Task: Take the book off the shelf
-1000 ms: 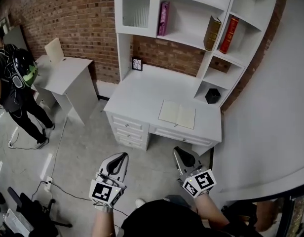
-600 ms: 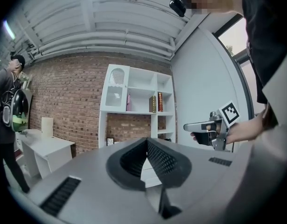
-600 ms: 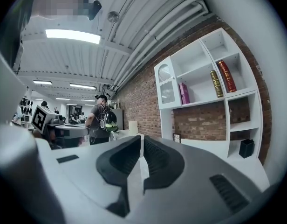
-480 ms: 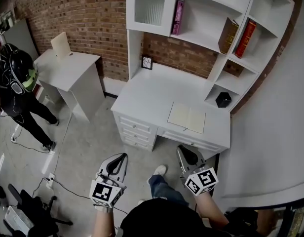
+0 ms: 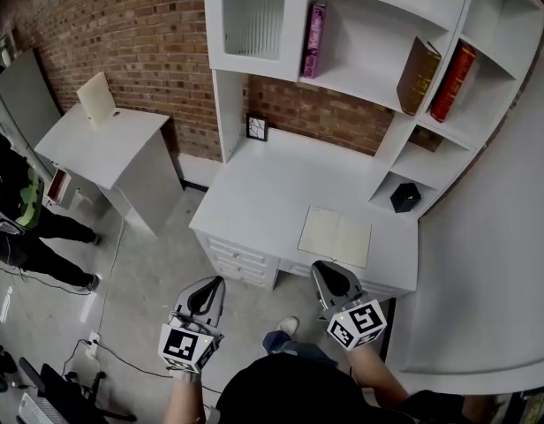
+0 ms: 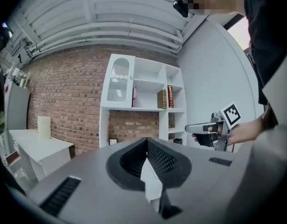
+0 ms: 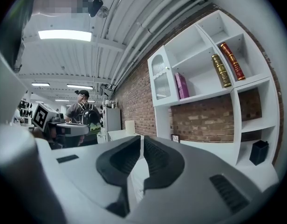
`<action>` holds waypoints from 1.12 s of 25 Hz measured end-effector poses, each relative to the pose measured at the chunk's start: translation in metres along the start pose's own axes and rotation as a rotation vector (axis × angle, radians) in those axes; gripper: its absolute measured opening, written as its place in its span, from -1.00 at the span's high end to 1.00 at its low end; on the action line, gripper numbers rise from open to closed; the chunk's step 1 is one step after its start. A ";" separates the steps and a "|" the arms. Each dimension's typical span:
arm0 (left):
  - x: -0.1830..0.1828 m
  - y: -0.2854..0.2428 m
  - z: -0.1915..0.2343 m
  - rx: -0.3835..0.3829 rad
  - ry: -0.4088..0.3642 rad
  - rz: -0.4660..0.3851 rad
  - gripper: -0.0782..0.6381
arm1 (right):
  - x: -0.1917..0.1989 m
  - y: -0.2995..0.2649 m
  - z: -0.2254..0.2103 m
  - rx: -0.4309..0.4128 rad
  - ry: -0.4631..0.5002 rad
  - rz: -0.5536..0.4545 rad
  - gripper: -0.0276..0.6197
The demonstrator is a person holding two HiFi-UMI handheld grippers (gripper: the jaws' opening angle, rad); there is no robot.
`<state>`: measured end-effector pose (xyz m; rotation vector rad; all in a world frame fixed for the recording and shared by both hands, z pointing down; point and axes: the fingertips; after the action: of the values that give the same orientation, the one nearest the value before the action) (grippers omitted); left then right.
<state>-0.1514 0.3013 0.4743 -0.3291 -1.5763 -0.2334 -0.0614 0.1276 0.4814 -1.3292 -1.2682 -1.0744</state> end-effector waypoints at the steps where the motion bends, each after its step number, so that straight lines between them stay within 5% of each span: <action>1: 0.000 -0.012 0.005 0.002 -0.003 -0.002 0.76 | -0.002 -0.008 -0.008 -0.002 -0.001 0.001 0.82; 16: -0.021 -0.200 0.024 0.106 -0.054 -0.040 0.76 | -0.050 -0.077 -0.145 0.055 0.003 -0.033 0.82; 28: -0.032 -0.321 -0.028 0.321 -0.053 -0.059 0.76 | -0.089 -0.053 -0.262 0.291 0.031 -0.111 0.82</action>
<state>-0.2370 -0.0107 0.4606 -0.0391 -1.6474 -0.0150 -0.1138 -0.1448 0.4339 -1.0296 -1.4282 -0.9402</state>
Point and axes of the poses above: the fingertips, and each gripper's own axes: y backward along the fingers, z to its left, x out of its underside, and after that the axes turned 4 degrees about -y, right-handed
